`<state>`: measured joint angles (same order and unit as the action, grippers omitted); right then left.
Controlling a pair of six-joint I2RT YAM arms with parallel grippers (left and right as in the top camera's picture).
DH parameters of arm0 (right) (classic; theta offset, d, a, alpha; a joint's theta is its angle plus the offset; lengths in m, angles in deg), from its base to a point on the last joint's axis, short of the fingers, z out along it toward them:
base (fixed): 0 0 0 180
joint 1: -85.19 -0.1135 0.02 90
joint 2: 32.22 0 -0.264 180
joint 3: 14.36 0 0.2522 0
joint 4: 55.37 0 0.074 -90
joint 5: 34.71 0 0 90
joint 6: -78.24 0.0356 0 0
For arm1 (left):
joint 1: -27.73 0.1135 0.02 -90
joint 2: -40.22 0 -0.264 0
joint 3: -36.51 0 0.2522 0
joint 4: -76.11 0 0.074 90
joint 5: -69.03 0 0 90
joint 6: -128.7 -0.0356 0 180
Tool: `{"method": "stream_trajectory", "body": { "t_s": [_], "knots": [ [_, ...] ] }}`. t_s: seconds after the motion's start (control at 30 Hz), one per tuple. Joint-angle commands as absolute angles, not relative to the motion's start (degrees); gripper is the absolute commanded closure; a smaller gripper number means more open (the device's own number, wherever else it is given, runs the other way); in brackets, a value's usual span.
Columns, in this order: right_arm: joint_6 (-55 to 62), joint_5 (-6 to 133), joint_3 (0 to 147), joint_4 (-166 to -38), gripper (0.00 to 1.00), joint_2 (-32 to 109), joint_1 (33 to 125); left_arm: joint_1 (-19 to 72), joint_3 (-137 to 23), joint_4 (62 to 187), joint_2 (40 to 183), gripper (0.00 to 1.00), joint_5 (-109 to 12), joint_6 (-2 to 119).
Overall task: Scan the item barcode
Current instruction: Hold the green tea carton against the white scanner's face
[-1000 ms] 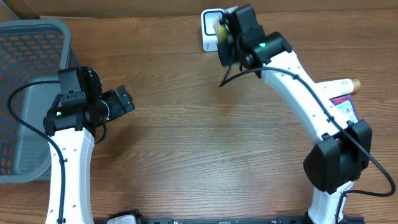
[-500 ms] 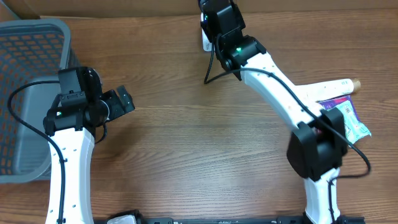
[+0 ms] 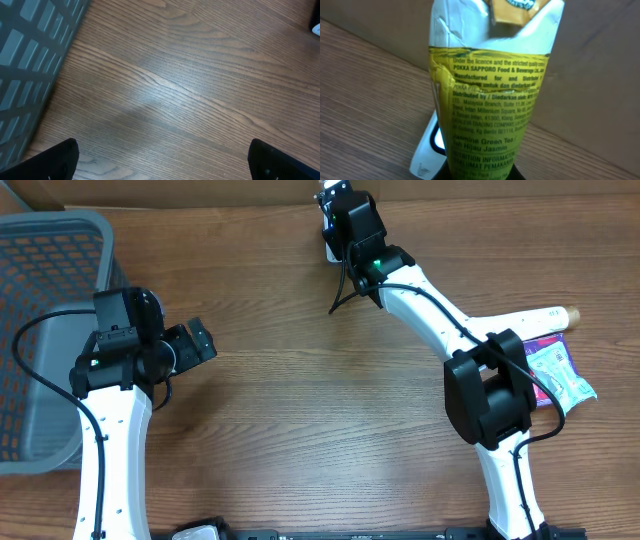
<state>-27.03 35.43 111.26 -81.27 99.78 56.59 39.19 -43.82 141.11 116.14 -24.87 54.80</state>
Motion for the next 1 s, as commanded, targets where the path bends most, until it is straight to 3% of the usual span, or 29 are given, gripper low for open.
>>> {"method": "stream_trajectory", "body": {
  "t_s": [0.0,0.6,0.97],
  "knots": [
    [-27.01,36.16,112.61,-79.11,0.96,100.68,56.65,39.24,-43.73,141.02,115.6,0.0,-25.02,53.7],
    [-27.05,35.96,112.61,-76.85,0.96,103.37,57.09,39.24,-43.73,141.02,115.6,0.01,-25.02,53.7],
    [-33.06,28.77,112.7,-75.67,0.96,100.13,53.86,39.24,-43.73,141.02,115.6,0.0,-25.02,53.7]
  ]
}}
